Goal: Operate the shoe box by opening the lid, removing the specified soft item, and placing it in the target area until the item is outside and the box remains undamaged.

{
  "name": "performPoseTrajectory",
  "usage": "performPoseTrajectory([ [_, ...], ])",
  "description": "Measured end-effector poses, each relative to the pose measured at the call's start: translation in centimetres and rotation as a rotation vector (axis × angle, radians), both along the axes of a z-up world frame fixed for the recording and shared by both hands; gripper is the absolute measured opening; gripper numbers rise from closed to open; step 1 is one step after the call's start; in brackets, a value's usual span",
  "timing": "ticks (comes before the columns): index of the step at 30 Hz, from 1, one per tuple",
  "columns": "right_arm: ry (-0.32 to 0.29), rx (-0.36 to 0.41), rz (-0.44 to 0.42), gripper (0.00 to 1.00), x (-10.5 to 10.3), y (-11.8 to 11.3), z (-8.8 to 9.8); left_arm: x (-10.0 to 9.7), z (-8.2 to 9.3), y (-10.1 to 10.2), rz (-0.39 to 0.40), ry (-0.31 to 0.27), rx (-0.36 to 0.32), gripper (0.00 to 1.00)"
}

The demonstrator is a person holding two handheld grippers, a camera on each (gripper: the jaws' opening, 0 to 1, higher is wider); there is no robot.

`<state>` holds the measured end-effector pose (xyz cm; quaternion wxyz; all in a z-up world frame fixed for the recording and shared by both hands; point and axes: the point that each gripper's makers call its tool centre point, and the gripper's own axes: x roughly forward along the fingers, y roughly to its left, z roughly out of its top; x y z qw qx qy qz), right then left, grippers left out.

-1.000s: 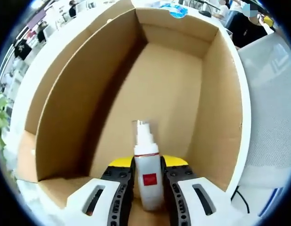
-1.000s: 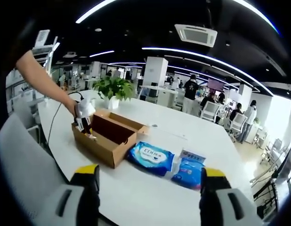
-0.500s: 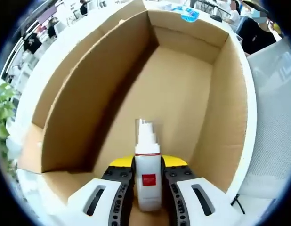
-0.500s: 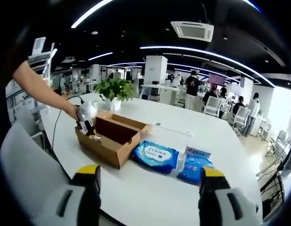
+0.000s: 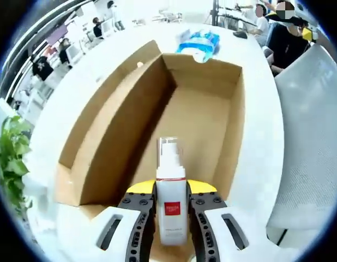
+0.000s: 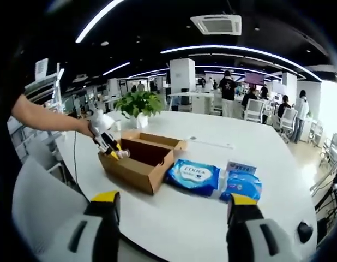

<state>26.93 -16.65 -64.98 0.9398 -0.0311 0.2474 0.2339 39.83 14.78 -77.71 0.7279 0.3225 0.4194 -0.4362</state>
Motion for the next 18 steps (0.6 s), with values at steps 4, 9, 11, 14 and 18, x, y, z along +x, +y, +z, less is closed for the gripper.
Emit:
performPoseTrajectory([
  [4,0.001,-0.011,0.023,0.8,0.2,0.5,0.4,0.1,1.3,-0.8,-0.012,-0.04,-0.022,0.19],
  [9,0.037,-0.034,0.052,0.74,0.2,1.1,0.1,-0.2,3.9,-3.1,-0.014,-0.087,-0.13,0.19],
  [11,0.043,-0.017,0.063,0.71,0.3,1.4,0.1,-0.6,4.8,-3.8,-0.023,-0.097,-0.153,0.19],
  [14,0.054,0.007,0.07,0.68,0.6,2.0,0.3,-1.4,6.0,-5.2,-0.05,-0.109,-0.194,0.2],
  [18,0.064,0.045,0.086,0.66,0.8,2.9,0.6,-2.6,7.1,-6.9,-0.089,-0.119,-0.221,0.2],
])
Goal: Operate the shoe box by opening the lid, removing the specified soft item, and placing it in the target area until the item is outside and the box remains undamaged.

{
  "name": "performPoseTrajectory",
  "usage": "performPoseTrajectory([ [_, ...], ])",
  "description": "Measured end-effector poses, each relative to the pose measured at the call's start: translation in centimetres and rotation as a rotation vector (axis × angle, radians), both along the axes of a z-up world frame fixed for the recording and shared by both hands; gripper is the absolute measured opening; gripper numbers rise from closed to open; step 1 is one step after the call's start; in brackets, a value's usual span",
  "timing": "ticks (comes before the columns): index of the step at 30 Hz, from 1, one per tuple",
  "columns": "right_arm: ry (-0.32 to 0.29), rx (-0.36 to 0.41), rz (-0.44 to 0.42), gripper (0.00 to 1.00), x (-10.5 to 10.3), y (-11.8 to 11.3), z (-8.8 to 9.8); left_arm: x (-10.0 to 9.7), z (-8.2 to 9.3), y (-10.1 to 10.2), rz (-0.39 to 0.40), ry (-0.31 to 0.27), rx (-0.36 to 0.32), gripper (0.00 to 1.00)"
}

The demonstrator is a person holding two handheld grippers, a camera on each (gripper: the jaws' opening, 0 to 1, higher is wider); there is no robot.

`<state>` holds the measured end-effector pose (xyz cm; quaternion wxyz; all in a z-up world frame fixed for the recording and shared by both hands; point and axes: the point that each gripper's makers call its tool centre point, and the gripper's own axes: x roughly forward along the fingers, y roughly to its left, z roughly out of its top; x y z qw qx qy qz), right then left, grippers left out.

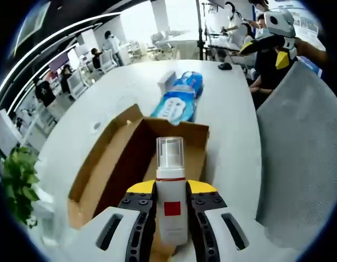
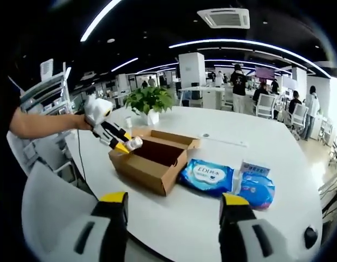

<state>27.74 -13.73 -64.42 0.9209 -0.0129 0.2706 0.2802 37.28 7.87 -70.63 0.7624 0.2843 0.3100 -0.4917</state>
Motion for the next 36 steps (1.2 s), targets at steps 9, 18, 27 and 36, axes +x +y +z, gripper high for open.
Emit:
performPoseTrajectory([
  [9,0.006,0.029,0.046,0.61,0.6,2.2,0.4,-1.6,1.0,-2.5,-0.089,-0.034,-0.026,0.2],
  [18,0.018,0.059,0.07,0.55,1.0,3.5,0.6,-2.6,2.0,-4.7,-0.16,-0.107,-0.055,0.2],
  [27,0.054,0.093,0.089,0.47,0.8,4.8,0.3,-4.1,2.3,-6.8,-0.222,-0.167,-0.079,0.2],
  [36,0.087,0.131,0.102,0.41,0.4,5.8,-0.3,-5.8,2.2,-8.9,-0.285,-0.187,-0.112,0.2],
])
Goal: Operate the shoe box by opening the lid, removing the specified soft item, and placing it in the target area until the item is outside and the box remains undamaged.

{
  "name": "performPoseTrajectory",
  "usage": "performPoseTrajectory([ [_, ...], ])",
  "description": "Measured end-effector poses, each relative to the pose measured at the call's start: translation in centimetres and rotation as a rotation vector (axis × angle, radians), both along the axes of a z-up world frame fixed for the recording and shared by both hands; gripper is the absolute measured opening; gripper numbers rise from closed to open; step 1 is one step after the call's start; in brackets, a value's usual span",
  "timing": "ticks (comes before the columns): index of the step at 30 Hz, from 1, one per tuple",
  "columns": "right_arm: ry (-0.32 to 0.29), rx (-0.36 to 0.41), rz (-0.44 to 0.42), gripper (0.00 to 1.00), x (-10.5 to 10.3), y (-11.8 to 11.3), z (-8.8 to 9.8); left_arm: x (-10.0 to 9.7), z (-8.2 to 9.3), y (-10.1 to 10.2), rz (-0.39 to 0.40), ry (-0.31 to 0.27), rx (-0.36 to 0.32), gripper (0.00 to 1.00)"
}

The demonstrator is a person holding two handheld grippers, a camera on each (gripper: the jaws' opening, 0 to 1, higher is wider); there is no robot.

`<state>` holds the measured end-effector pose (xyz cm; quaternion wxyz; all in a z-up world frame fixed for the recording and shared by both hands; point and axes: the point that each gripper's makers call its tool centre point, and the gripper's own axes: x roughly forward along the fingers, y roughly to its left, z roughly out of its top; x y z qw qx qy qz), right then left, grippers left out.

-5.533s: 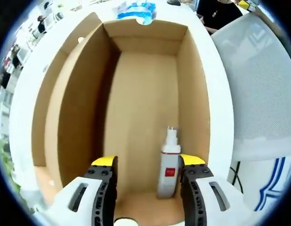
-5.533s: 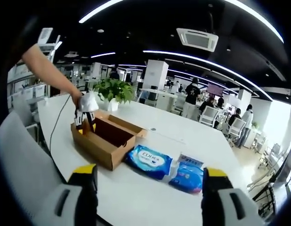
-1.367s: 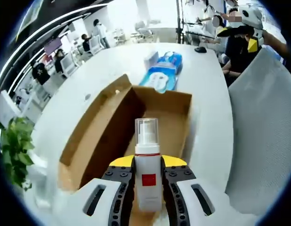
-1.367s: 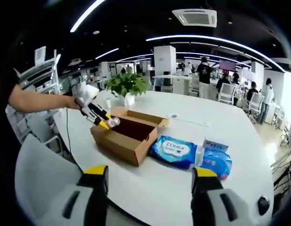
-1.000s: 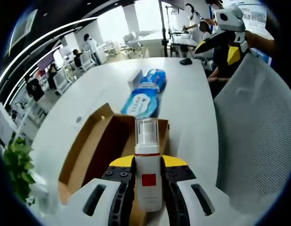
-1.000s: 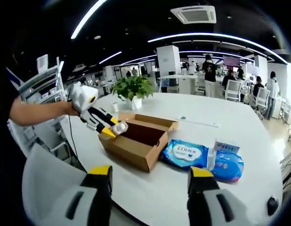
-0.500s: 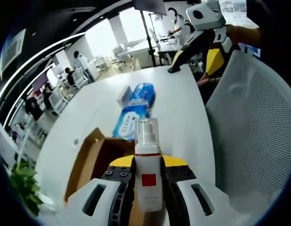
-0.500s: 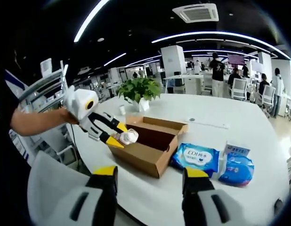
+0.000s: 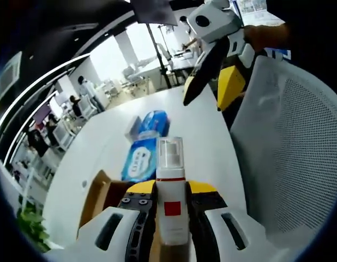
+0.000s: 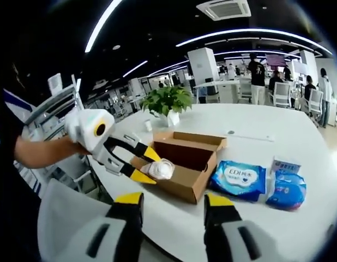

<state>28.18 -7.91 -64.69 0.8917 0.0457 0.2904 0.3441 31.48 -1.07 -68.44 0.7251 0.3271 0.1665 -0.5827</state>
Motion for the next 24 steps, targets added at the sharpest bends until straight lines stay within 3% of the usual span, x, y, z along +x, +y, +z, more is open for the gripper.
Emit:
performPoseTrajectory([
  [7,0.025,0.034,-0.004,0.36,-0.1,0.6,-0.2,-1.1,0.2,-1.1,-0.044,-0.022,-0.017,0.2],
  [24,0.094,0.153,0.014,0.29,-0.7,2.3,0.1,-2.9,1.8,-2.7,-0.172,-0.139,-0.068,0.2],
])
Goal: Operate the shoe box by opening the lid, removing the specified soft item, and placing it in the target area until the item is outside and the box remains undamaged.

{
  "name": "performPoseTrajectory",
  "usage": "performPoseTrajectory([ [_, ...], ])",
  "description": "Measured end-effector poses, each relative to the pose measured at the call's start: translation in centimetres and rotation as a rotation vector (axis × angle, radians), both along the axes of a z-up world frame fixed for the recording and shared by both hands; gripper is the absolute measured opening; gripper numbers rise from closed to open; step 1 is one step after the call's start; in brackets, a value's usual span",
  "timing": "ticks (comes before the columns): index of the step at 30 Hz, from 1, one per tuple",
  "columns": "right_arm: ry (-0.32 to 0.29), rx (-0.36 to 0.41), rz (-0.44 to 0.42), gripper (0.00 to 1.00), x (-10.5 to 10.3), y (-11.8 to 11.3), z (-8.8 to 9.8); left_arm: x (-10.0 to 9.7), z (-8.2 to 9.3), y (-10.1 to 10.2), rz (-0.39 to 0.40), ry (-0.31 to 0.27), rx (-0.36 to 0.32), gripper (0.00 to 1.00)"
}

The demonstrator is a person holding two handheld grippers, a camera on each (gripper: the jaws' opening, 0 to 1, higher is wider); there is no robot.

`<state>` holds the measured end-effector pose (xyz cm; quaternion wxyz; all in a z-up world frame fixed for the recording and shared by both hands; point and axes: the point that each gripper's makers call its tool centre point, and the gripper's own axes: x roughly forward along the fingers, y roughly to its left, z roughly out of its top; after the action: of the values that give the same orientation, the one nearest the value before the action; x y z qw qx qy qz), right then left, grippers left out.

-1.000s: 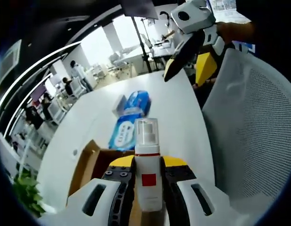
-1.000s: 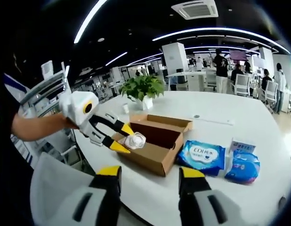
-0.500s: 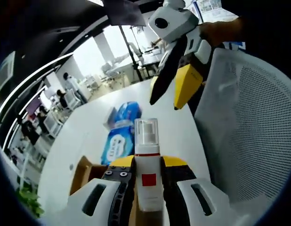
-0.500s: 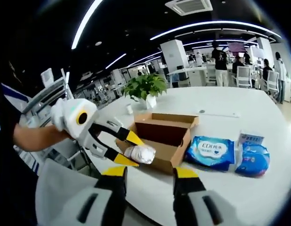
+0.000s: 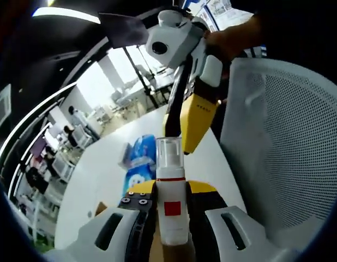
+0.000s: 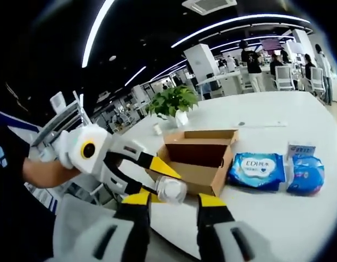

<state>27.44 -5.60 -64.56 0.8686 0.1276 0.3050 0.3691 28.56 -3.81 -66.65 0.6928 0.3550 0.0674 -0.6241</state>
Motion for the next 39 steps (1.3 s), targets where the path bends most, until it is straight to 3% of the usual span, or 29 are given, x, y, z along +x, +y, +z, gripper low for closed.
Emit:
performPoseTrajectory([
  [15,0.084,0.073,-0.026,0.18,-0.2,0.7,-0.6,-1.1,0.1,-0.8,-0.041,-0.067,-0.025,0.2],
  [24,0.148,0.113,-0.068,0.17,-0.2,0.8,-1.4,-1.0,-0.7,-0.8,-0.049,-0.122,0.01,0.2],
  [39,0.167,0.097,-0.055,0.16,-0.3,0.5,-1.3,-1.1,-0.6,-1.0,-0.033,-0.091,-0.014,0.21],
])
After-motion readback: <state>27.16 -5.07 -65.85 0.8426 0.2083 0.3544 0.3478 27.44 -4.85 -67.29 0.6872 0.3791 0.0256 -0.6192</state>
